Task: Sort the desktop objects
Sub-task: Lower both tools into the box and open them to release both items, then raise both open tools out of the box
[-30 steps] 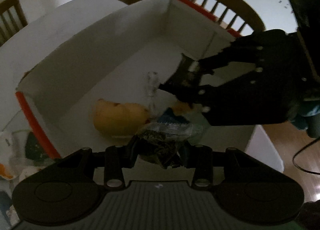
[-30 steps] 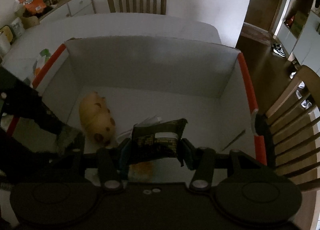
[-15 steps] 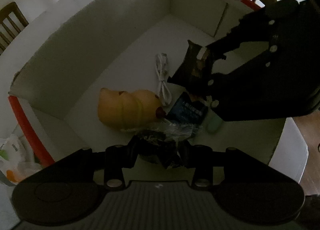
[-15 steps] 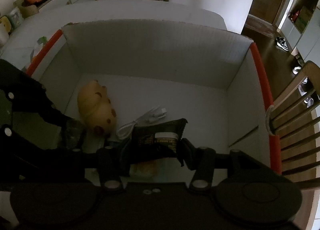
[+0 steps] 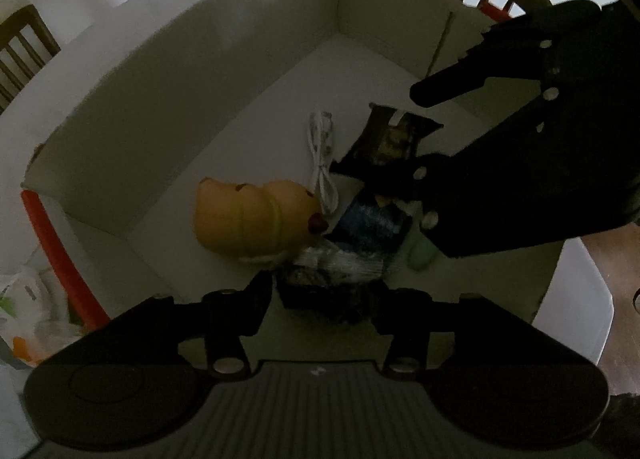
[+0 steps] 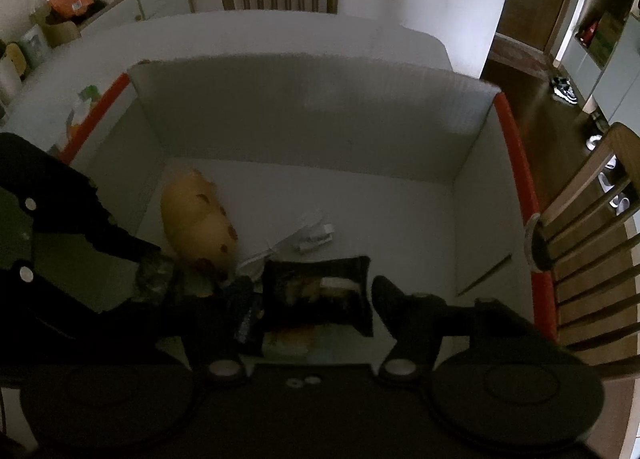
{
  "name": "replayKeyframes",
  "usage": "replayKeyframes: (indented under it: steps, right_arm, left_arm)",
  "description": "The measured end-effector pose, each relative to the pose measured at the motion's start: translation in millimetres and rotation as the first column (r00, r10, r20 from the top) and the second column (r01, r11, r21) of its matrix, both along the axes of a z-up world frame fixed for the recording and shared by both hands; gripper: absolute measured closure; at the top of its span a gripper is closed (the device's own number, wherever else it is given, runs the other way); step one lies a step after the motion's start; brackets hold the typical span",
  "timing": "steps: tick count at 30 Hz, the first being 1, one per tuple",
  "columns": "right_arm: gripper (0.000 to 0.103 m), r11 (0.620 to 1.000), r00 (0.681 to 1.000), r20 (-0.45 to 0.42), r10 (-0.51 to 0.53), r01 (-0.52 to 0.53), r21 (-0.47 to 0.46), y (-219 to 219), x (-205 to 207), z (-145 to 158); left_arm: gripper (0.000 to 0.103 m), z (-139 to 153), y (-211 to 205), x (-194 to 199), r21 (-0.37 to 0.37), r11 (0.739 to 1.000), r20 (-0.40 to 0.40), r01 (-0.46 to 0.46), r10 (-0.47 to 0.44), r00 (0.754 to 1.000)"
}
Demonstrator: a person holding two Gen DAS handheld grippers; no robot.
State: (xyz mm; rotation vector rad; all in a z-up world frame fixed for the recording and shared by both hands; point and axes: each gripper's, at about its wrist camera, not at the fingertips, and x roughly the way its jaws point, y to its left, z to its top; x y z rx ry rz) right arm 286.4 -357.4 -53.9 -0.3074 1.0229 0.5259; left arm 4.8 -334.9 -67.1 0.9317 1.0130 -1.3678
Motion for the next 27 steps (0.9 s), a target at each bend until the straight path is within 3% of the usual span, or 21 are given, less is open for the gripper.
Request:
replayKeyframes:
  steps: [7, 13, 21, 27]
  right_arm:
    - [0.03, 1.0, 1.0, 0.025, 0.012, -0.012, 0.022, -1.3, -6.2, 11.3]
    - [0.025, 0.999, 0.998, 0.059, 0.017, -0.02, 0.044, -6.4, -10.1, 27.4]
    - [0.021, 0.997, 0.996, 0.087, 0.019, -0.025, 0.071, -7.7, -20.0, 41.0]
    - [0.019, 0.994, 0.994, 0.103, 0.025, -0.035, 0.099, -7.0, -28.2, 48.4]
  left_arm:
    - [0.043, 15.4, 9.7, 1.0, -0.046, 0.998, -0.007, -0.03, 0.03, 1.0]
    - [0.024, 29.9, 23.8, 8.2, -0.088, 0.994, -0.053, -0.07, 0.065, 0.996]
    - [0.022, 46.0, 42.9, 3.4, -0.158, 0.984, -0.083, -0.078, 0.065, 0.994]
    - [0.022, 63.5, 61.9, 3.9, -0.246, 0.962, -0.088, -0.121, 0.102, 0.991]
